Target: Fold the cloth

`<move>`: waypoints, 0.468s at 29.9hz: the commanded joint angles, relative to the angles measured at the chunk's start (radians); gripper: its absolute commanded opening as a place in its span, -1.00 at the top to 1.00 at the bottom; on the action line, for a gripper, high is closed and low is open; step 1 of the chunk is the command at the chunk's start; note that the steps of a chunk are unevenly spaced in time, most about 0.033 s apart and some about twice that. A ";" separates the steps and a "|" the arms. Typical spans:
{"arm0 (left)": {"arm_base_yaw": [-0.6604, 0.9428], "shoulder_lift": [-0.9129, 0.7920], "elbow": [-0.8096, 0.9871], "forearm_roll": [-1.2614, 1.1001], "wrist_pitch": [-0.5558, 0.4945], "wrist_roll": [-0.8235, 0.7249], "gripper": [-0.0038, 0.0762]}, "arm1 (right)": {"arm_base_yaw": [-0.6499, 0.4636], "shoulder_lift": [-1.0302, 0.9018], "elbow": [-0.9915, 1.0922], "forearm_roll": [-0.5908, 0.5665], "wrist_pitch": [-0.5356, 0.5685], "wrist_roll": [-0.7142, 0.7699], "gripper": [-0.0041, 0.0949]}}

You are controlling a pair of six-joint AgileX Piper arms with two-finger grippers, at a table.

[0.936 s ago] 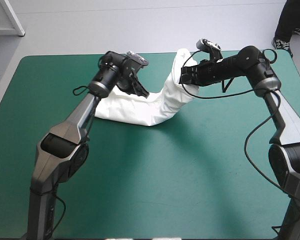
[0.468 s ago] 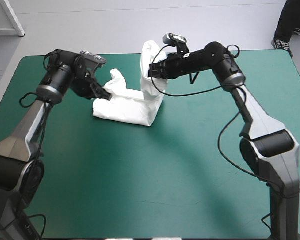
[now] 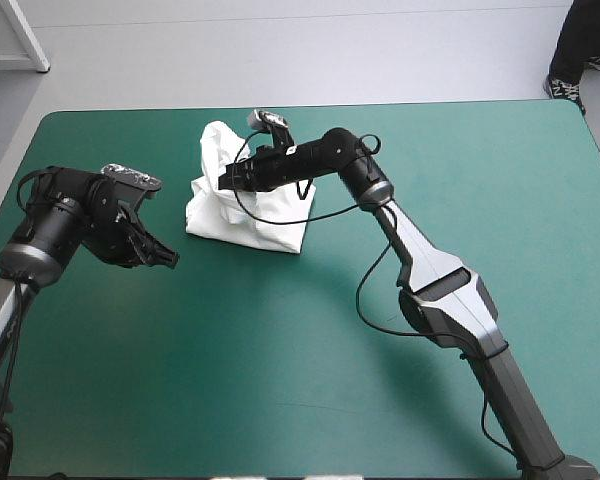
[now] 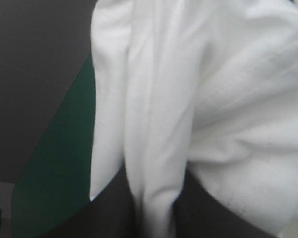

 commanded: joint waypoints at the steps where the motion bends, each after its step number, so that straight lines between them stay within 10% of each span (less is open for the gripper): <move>1: -0.001 -0.077 0.014 -0.013 -0.027 -0.008 0.86 | 0.009 -0.059 -0.048 0.095 -0.068 -0.044 0.13; 5: -0.001 -0.079 0.040 -0.020 -0.036 -0.008 0.86 | 0.013 -0.063 -0.053 0.131 -0.046 -0.078 -0.39; 14: -0.001 -0.079 0.067 -0.020 -0.074 -0.008 0.86 | -0.006 -0.065 -0.295 -0.092 0.084 0.061 -0.21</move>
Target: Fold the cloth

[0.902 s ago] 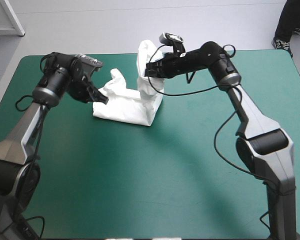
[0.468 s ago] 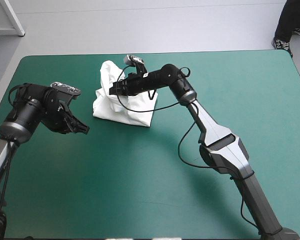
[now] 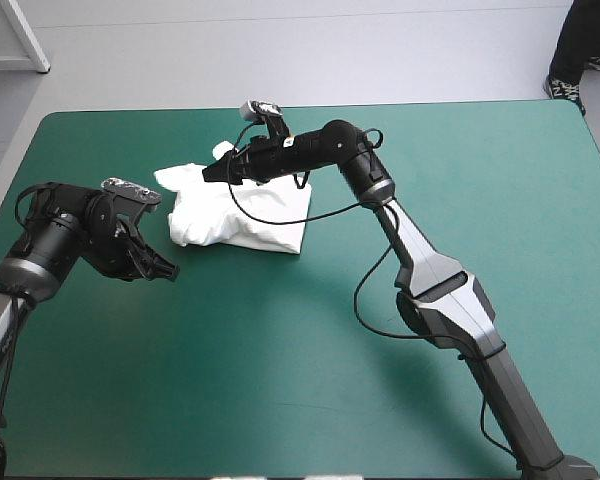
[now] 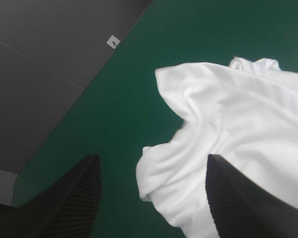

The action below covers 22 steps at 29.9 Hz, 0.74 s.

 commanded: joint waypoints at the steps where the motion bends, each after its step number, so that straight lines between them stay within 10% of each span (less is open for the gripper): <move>1: -0.001 -0.036 -0.022 -0.002 -0.046 -0.008 0.86 | -0.021 -0.108 -0.124 -0.090 0.045 0.087 -0.21; 10: -0.001 -0.043 -0.022 -0.020 -0.065 -0.004 0.86 | -0.054 -0.188 -0.121 -0.456 0.105 0.263 -0.21; 22: -0.001 -0.074 -0.022 -0.023 -0.078 -0.002 0.86 | -0.070 -0.433 0.487 -0.553 0.102 0.218 -0.21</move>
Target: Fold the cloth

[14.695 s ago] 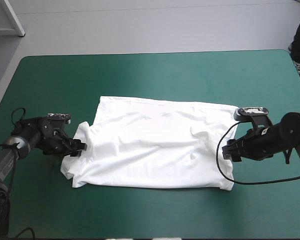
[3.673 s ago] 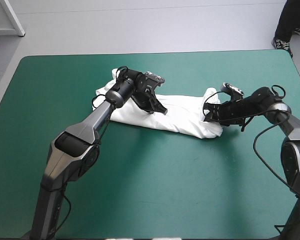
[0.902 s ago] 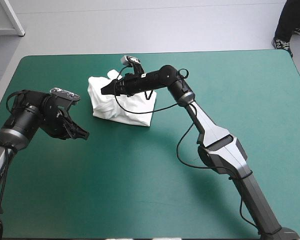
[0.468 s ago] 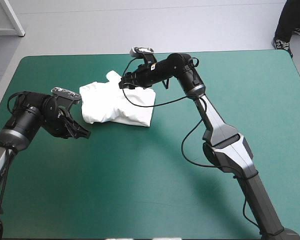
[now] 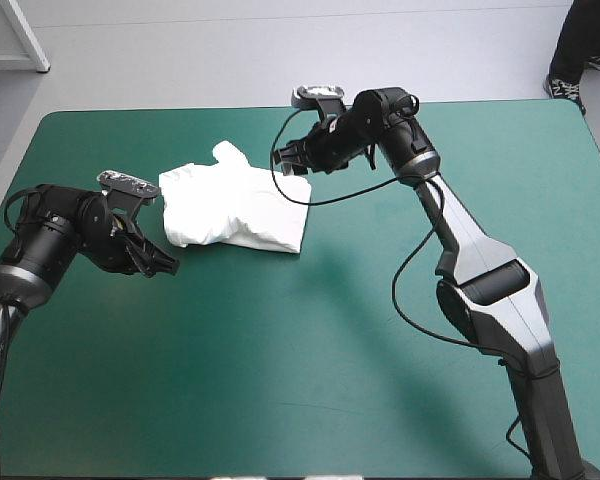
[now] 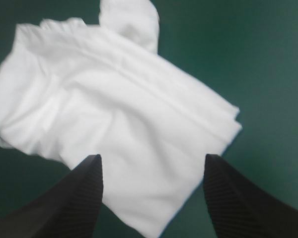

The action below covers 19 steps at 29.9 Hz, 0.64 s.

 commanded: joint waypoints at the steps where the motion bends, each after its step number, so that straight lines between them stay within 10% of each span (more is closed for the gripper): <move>1: -0.001 -0.044 -0.022 -0.010 -0.030 -0.002 0.86 | -0.004 -0.095 0.130 0.005 -0.040 -0.018 -0.21; 14: -0.001 -0.052 -0.022 -0.050 -0.035 0.003 0.86 | 0.067 0.023 0.169 0.021 -0.085 -0.044 -0.17; 19: -0.001 -0.052 -0.022 -0.050 -0.050 0.003 0.86 | 0.067 0.026 0.169 -0.017 -0.081 -0.046 0.38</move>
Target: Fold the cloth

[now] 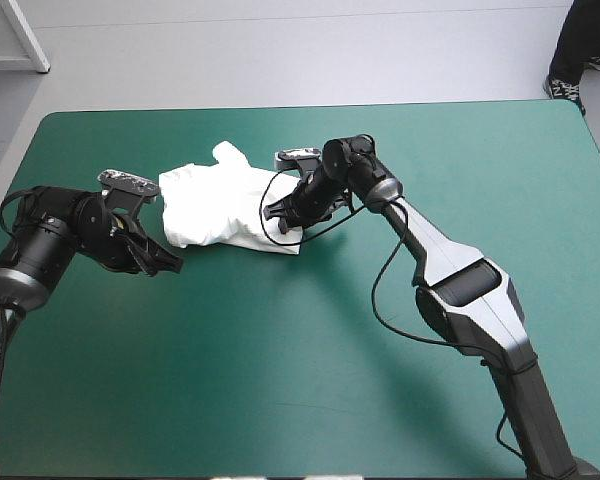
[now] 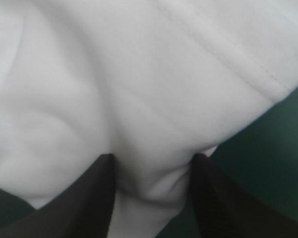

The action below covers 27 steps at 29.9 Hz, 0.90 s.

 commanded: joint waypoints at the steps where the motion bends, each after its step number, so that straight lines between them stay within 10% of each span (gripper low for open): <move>1: -0.001 -0.040 -0.022 -0.005 -0.041 0.000 0.86 | 0.001 -0.066 -0.034 -0.023 -0.019 -0.017 0.53; 4: -0.001 -0.040 -0.022 -0.009 -0.045 0.000 0.86 | -0.001 -0.066 -0.053 -0.074 -0.016 -0.030 0.95; 14: -0.001 -0.040 -0.022 -0.011 -0.039 0.000 0.86 | -0.114 -0.084 -0.139 -0.226 0.021 0.002 0.95; 27: -0.001 -0.040 -0.022 -0.013 -0.024 0.025 0.86 | -0.534 -0.100 -0.135 -0.299 0.023 0.027 0.95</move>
